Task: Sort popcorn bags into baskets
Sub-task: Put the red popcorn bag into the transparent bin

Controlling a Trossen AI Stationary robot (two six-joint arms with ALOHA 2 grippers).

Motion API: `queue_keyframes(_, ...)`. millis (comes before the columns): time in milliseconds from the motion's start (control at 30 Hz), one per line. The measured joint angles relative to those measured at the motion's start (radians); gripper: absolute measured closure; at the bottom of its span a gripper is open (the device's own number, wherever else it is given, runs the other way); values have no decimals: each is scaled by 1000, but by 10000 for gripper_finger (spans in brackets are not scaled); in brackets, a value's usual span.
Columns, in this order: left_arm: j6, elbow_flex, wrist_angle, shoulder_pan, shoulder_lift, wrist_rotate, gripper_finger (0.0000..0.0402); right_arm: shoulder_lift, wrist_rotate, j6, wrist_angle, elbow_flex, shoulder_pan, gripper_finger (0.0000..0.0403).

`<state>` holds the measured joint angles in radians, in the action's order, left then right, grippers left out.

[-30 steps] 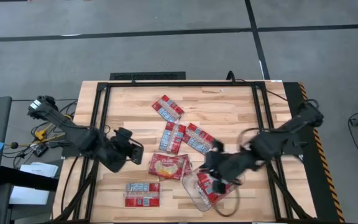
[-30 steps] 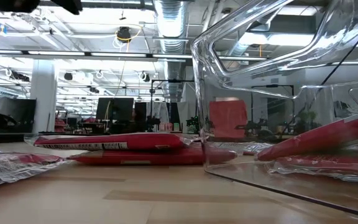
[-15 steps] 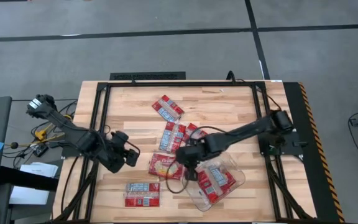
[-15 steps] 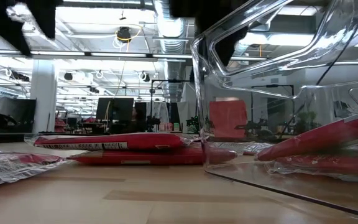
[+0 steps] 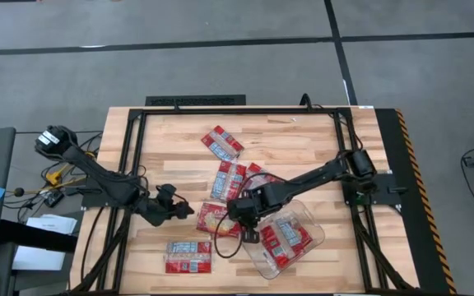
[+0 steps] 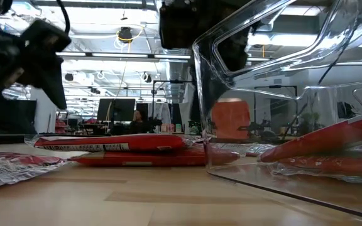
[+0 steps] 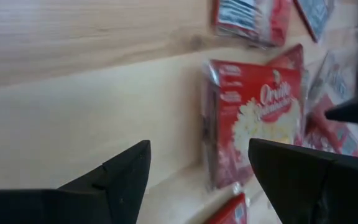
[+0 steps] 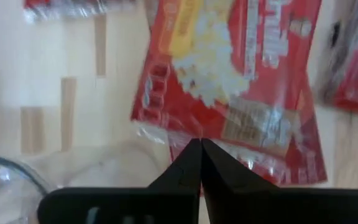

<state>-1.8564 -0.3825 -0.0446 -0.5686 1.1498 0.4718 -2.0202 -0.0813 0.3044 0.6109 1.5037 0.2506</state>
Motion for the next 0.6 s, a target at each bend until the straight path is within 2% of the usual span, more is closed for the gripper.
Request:
queue_keyframes(200,-37,27,43,19,69,4,141,1,3,-3,-33,-3,-19,380)
queue_keyframes(367,11,27,185,40,164,-17,141,1,1,-15,-47,-4,-33,388)
queue_keyframes(600,30,25,380,45,295,-27,142,2,3,-17,-63,-4,-45,372)
